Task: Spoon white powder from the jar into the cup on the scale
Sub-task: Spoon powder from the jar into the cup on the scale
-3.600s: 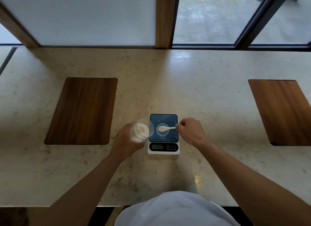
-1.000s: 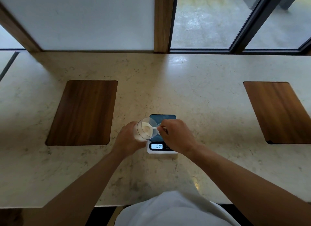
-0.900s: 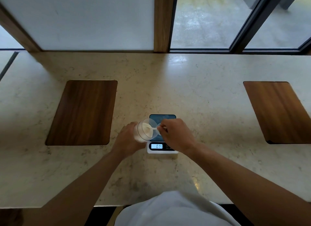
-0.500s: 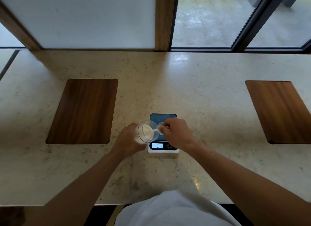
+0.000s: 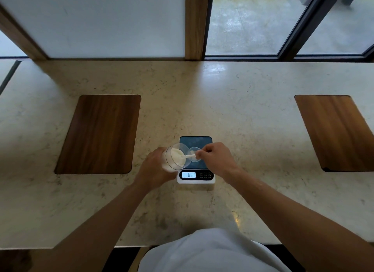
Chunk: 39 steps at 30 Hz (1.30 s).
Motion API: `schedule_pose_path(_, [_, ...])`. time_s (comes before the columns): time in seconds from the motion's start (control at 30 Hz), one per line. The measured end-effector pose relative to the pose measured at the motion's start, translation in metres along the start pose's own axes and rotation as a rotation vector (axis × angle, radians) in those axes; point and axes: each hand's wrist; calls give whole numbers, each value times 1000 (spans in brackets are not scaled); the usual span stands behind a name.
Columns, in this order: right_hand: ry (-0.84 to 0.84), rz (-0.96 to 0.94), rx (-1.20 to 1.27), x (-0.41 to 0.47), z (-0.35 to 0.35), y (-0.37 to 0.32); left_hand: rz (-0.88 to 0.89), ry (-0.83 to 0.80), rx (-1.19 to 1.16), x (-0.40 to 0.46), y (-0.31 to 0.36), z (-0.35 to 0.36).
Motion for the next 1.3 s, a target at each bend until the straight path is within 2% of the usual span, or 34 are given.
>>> schedule_pose_path(0.37, [-10,13,78,-5,-13,1,-40,-22,-1,0,-6,7])
schedule_pose_path(0.57, [-22,4,107,-4,-16,1,-65,37,-5,-1,1,7])
schedule_pose_path(0.73, [-25,-4,121,-6,-20,1,-79,23,-24,-1,2,6])
schedule_pose_path(0.87, [-28,6,145,-9,-27,1,-132,-14,2,-2,-10,8])
schedule_pose_path(1.13, [-10,41,221,-10,-46,2,-290,75,26,3,-12,2])
schedule_pose_path(1.3, [3,70,229,-4,-53,12,-295,97,46,3,-12,-1])
Point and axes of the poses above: each hand's wrist, its own x-axis towards the middle knuckle, its own z-axis out of the palm, y = z × x, and after that the axes turned 1 degree about -z, right-handed
